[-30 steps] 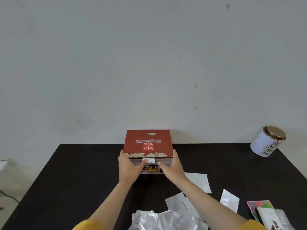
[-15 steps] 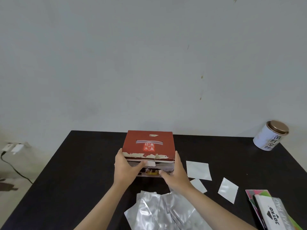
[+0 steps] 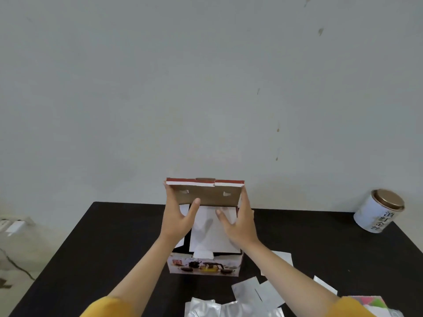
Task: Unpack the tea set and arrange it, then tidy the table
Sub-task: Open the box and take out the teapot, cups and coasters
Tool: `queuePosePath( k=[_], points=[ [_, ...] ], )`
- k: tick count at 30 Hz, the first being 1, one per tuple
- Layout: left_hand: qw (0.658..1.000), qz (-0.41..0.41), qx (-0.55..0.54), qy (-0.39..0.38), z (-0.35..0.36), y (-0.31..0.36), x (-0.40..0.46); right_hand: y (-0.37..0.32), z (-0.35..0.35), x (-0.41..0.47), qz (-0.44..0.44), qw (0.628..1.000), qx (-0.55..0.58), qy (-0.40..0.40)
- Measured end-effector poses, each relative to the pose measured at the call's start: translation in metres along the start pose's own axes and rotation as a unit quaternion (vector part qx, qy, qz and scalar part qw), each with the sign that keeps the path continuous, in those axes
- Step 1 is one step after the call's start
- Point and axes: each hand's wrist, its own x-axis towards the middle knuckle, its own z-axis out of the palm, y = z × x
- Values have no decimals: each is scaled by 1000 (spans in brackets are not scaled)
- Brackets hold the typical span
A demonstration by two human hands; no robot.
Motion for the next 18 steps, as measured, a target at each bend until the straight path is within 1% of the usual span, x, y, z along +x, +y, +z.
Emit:
queuePosePath(
  k=[3,5,8,9,11,14,18],
  points=[
    [994,5,101,-38,6,-20,16,4,6,4,29,996,-81,-35],
    [985,-30,150,-78,9,-37,24,13,13,6,56,988,-131,-66],
    [955,-68,233,-169,10,-59,28,25,21,10,79,978,-166,-96],
    [948,-66,255,-179,12,-65,27,27,23,11,81,975,-179,-103],
    [945,-54,275,-167,14,-73,25,31,26,13,77,969,-209,-109],
    [949,-48,272,-152,15,-76,26,33,26,13,67,957,-255,-121],
    [961,-51,232,-141,10,-78,27,24,30,6,39,923,-352,-152]
  ],
)
